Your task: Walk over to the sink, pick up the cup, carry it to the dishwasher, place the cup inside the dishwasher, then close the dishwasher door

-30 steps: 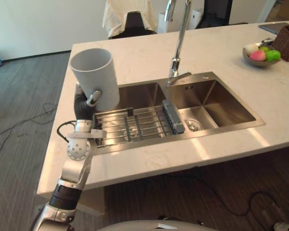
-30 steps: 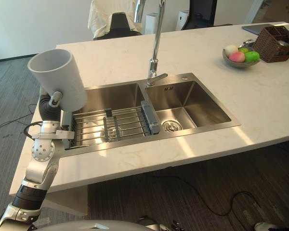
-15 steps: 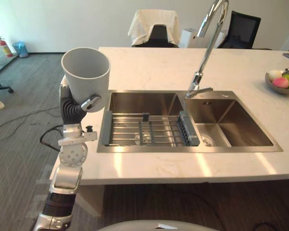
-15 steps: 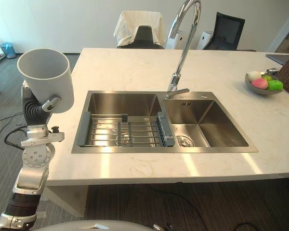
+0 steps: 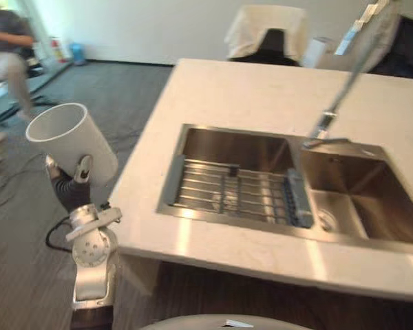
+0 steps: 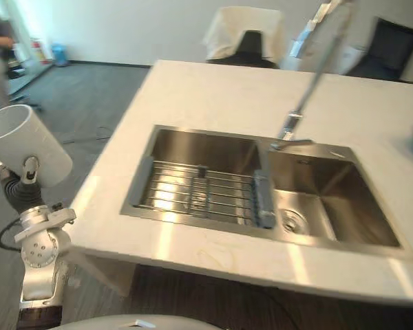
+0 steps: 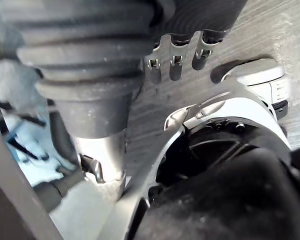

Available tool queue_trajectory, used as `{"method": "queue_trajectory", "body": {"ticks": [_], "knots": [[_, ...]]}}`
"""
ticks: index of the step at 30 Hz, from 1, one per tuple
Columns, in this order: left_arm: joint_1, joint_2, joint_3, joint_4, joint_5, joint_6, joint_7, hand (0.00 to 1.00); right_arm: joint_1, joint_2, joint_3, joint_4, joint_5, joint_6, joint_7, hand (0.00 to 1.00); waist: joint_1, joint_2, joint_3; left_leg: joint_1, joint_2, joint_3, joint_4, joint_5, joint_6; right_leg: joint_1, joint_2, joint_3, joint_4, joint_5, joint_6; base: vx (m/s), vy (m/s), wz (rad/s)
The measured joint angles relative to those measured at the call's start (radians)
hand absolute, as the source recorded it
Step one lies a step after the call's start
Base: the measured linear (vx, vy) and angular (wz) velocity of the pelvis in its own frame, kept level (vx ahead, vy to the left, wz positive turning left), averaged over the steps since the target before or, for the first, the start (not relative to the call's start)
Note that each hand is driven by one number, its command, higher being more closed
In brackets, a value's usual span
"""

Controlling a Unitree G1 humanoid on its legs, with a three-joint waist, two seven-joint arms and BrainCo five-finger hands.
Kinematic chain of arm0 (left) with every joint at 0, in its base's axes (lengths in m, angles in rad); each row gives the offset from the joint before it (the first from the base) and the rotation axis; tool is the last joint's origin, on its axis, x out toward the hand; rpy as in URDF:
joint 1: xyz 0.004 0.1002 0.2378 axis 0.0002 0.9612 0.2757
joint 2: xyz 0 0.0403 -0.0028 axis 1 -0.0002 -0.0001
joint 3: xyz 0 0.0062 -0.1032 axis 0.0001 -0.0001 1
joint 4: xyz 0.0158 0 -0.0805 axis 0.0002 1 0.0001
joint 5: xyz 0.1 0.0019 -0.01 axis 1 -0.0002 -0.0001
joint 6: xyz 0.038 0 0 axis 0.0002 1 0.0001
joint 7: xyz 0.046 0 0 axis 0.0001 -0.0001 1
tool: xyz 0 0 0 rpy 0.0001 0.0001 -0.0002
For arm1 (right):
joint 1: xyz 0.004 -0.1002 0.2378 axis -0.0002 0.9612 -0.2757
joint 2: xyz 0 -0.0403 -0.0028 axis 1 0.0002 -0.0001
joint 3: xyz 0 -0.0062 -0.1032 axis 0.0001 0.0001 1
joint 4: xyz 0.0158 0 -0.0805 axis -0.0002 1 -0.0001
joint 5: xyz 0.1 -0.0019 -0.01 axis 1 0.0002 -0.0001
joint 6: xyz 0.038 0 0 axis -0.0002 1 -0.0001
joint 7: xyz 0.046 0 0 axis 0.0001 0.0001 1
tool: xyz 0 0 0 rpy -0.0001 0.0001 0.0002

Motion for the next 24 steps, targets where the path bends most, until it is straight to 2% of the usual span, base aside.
{"method": "queue_trajectory", "body": {"ticks": [1,2,3,4,5,6,7,8,9,10,11,12,13,14,15,16,17,18,19,20,21,22,23,24], "knots": [[0.004,0.006,0.018,-0.015,-0.006,-0.005,-0.006,1.0,-0.008,-0.001,-0.028,0.038,0.0,0.001,0.004,0.0,0.027,-0.048,-0.004,0.003,-0.01,0.027,-0.079,0.054,-0.034,0.0,-0.031,-0.058,-0.011,-0.011,-0.018,-0.15,0.062,2.55],[0.005,0.014,0.049,-0.039,-0.02,-0.015,-0.008,1.0,-0.03,-0.01,-0.056,0.06,0.003,0.003,0.005,0.0,0.063,-0.041,0.004,-0.043,0.041,0.266,0.06,-0.06,0.124,-0.001,-0.053,-0.132,-0.015,-0.032,0.01,-0.11,0.054,2.42],[0.007,0.014,0.06,-0.04,-0.024,-0.025,-0.008,1.0,-0.04,-0.023,-0.067,0.054,0.009,0.003,0.005,0.0,0.073,-0.035,0.013,-0.059,0.091,0.371,0.166,-0.11,0.158,0.001,-0.053,-0.179,-0.005,-0.037,0.016,-0.03,0.05,2.23],[0.008,0.005,0.069,-0.037,-0.032,-0.031,-0.019,1.0,-0.052,-0.053,-0.075,0.036,0.017,0.005,0.005,0.0,0.073,-0.017,0.019,-0.052,0.181,0.505,0.306,-0.16,0.172,0.005,-0.075,-0.267,0.032,-0.037,0.015,-0.03,0.011,1.79],[0.008,0.001,0.066,-0.037,-0.035,-0.033,-0.029,1.0,-0.053,-0.064,-0.076,0.026,0.022,0.006,0.005,0.0,0.071,-0.013,0.019,-0.038,0.219,0.545,0.353,-0.169,0.172,0.005,-0.093,-0.308,0.054,-0.038,0.013,-0.06,0.079,2.16],[0.008,-0.002,0.056,-0.04,-0.037,-0.041,-0.049,1.0,-0.056,-0.082,-0.084,0.023,0.022,0.003,0.005,0.0,0.066,-0.014,0.018,0.0,0.275,0.583,0.397,-0.175,0.16,0.014,-0.135,-0.385,0.082,-0.038,0.013,-0.07,0.157,2.02],[0.005,-0.001,0.035,-0.047,-0.043,-0.047,-0.067,1.0,-0.056,-0.095,-0.086,0.024,0.021,0.003,0.004,0.0,0.061,-0.008,0.014,0.026,0.316,0.585,0.391,-0.159,0.142,0.033,-0.162,-0.463,0.095,-0.038,0.013,-0.04,0.232,2.44],[0.004,-0.008,0.017,-0.047,-0.044,-0.048,-0.089,1.0,-0.055,-0.104,-0.1,0.025,0.02,0.008,0.003,0.0,0.053,0.02,-0.001,0.043,0.361,0.589,0.336,-0.071,0.155,0.045,-0.171,-0.541,0.107,-0.031,0.024,0.04,0.296,2.4],[0.001,-0.015,0.002,-0.044,-0.054,-0.047,-0.107,1.0,-0.062,-0.108,-0.116,0.026,0.021,0.016,-0.001,0.0,0.041,0.042,-0.011,0.037,0.351,0.582,0.275,-0.05,0.117,0.051,-0.188,-0.597,0.139,-0.027,0.031,0.06,0.304,2.11],[-0.003,-0.017,-0.01,-0.041,-0.065,-0.042,-0.12,1.0,-0.064,-0.108,-0.122,0.029,0.021,0.027,-0.003,0.0,0.033,0.045,-0.013,0.032,0.323,0.602,0.241,-0.063,0.119,0.059,-0.218,-0.637,0.175,-0.013,0.026,0.04,0.419,2.24],[-0.011,-0.024,-0.03,-0.04,-0.089,-0.036,-0.135,1.0,-0.064,-0.089,-0.123,0.027,0.022,0.039,-0.002,0.0,0.021,0.056,-0.011,0.053,0.271,0.64,0.164,-0.058,0.118,0.051,-0.323,-0.698,0.36,0.002,-0.015,-0.02,0.399,1.9],[-0.016,-0.027,-0.041,-0.041,-0.102,-0.036,-0.136,1.0,-0.066,-0.081,-0.126,0.03,0.022,0.038,-0.013,0.0,0.02,0.074,-0.007,0.057,0.262,0.635,0.119,-0.059,0.119,0.043,-0.335,-0.71,0.402,-0.035,0.023,-0.08,0.425,2.06],[-0.04,-0.025,-0.026,-0.043,-0.134,-0.039,-0.138,1.0,-0.101,-0.073,-0.145,0.027,0.032,0.051,-0.007,0.0,0.022,0.099,0.01,0.064,0.269,0.607,0.03,-0.047,0.102,-0.002,-0.252,-0.708,0.308,-0.099,0.11,-0.11,0.281,1.57],[-0.072,-0.004,-0.016,-0.039,-0.156,-0.038,-0.143,1.0,-0.133,-0.064,-0.144,0.024,0.033,0.07,-0.003,0.0,0.03,0.083,0.029,0.073,0.255,0.608,-0.03,-0.017,0.052,-0.038,-0.172,-0.729,0.14,-0.055,0.073,-0.11,0.199,1.43],[-0.082,0.013,-0.018,-0.037,-0.162,-0.038,-0.152,1.0,-0.138,-0.055,-0.144,0.02,0.033,0.075,-0.004,0.0,0.03,0.062,0.044,0.081,0.234,0.612,-0.047,-0.014,0.034,-0.049,-0.157,-0.746,0.064,0.016,0.025,-0.06,0.146,1.68],[-0.073,0.023,-0.05,-0.016,-0.165,-0.033,-0.166,1.0,-0.131,-0.054,-0.142,0.004,0.032,0.09,-0.006,0.0,0.008,0.038,0.052,0.102,0.208,0.598,-0.068,-0.029,0.017,-0.003,-0.18,-0.774,0.07,0.11,0.035,-0.04,0.188,1.31],[-0.023,0.012,-0.094,-0.017,-0.166,-0.027,-0.174,1.0,-0.129,-0.077,-0.128,0.001,0.029,0.099,-0.005,0.0,0.036,0.05,0.055,0.132,0.186,0.606,-0.097,-0.027,0.015,0.017,-0.228,-0.792,0.133,0.109,0.025,-0.02,0.226,1.08],[0.001,0.01,-0.113,-0.022,-0.166,-0.025,-0.174,1.0,-0.129,-0.096,-0.119,-0.01,0.027,0.105,-0.004,0.0,0.046,0.053,0.06,0.143,0.172,0.608,-0.105,-0.034,0.022,0.026,-0.254,-0.785,0.17,0.109,0.025,-0.02,0.276,0.44],[0.021,0.011,-0.137,-0.025,-0.163,-0.022,-0.178,1.0,-0.13,-0.104,-0.11,-0.022,0.014,0.108,-0.005,0.0,0.055,0.059,0.06,0.142,0.139,0.596,-0.105,-0.043,0.041,0.037,-0.301,-0.761,0.227,0.117,0.014,0.03,0.284,0.81],[0.016,0.011,-0.165,-0.024,-0.159,-0.021,-0.182,1.0,-0.125,-0.113,-0.107,-0.036,0.01,0.108,-0.006,0.0,0.052,0.079,0.059,0.141,0.109,0.543,-0.102,-0.056,0.062,0.036,-0.344,-0.663,0.301,0.153,-0.039,0.05,0.285,1.1],[0.008,0.012,-0.187,-0.018,-0.158,-0.023,-0.189,1.0,-0.114,-0.112,-0.11,-0.04,0.01,0.108,-0.007,0.0,0.047,0.09,0.053,0.137,0.102,0.501,-0.104,-0.055,0.073,0.012,-0.367,-0.563,0.358,0.184,-0.081,0.13,0.222,1.65],[-0.026,0.019,-0.242,0.014,-0.159,-0.043,-0.203,1.0,-0.1,-0.085,-0.139,-0.057,0.014,0.082,-0.016,0.0,0.033,0.101,0.049,0.128,0.103,0.405,-0.099,-0.052,0.093,-0.05,-0.343,-0.334,0.417,0.136,-0.042,0.17,0.104,2.0],[-0.079,0.023,-0.282,0.084,-0.161,-0.056,-0.21,1.0,-0.102,-0.057,-0.141,-0.059,0.02,0.076,-0.013,0.0,0.026,0.106,0.047,0.111,0.118,0.303,-0.102,-0.046,0.104,-0.094,-0.222,-0.116,0.397,-0.01,0.022,0.16,0.039,2.12],[-0.105,0.022,-0.302,0.125,-0.162,-0.058,-0.213,1.0,-0.099,-0.044,-0.138,-0.055,0.029,0.076,-0.012,0.0,0.021,0.098,0.048,0.102,0.122,0.27,-0.102,-0.037,0.11,-0.116,-0.162,-0.021,0.378,-0.05,0.025,0.13,-0.014,2.15]]}}
